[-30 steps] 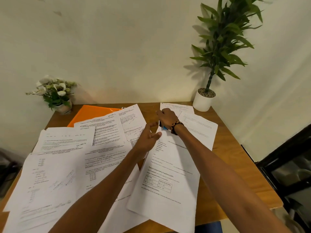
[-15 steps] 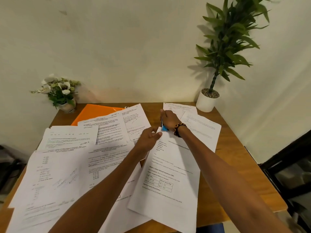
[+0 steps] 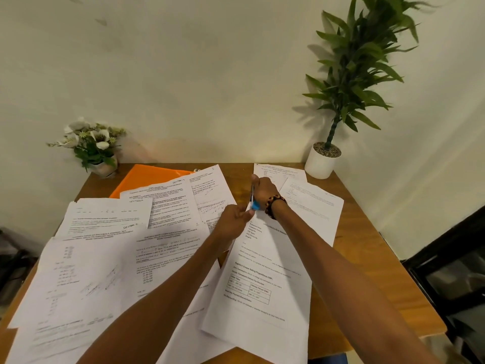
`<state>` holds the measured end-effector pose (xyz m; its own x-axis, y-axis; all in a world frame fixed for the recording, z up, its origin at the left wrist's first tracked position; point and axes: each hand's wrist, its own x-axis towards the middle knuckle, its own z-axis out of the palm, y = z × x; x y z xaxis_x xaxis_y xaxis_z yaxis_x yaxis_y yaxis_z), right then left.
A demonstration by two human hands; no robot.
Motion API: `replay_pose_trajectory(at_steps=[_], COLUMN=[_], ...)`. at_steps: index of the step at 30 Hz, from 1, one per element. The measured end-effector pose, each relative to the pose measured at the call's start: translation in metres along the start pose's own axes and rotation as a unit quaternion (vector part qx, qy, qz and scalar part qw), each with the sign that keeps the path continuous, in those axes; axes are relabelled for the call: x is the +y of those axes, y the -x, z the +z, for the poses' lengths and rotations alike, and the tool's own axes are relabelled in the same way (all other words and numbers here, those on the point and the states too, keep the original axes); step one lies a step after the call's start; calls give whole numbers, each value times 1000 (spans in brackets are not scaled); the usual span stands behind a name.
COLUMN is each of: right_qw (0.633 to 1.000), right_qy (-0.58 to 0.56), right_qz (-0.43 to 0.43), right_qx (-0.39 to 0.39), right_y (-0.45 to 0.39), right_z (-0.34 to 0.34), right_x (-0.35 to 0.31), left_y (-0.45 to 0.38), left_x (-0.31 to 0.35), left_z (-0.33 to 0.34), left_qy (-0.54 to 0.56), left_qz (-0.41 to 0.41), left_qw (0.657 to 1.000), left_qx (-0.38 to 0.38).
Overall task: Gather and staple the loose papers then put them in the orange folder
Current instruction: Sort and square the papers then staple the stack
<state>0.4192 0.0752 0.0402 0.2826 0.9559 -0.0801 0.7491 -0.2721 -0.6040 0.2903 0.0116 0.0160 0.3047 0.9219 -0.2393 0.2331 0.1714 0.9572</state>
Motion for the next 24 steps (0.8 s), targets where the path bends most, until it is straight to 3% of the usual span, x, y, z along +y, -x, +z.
replay_pose_trajectory(at_steps=[5, 10, 24], right_qw=[998, 996, 992], right_qy=[-13, 23, 56], right_qz=[42, 14, -17], right_qx=[52, 91, 109], right_y=[7, 12, 12], right_z=[7, 5, 8], right_x=[0, -2, -2], left_y=[-3, -5, -10], left_x=[-3, -2, -4], left_z=[2, 2, 8], left_qy=[-20, -21, -45], left_qz=[15, 31, 18], left_qw=[1000, 999, 999], left_qx=[17, 5, 6])
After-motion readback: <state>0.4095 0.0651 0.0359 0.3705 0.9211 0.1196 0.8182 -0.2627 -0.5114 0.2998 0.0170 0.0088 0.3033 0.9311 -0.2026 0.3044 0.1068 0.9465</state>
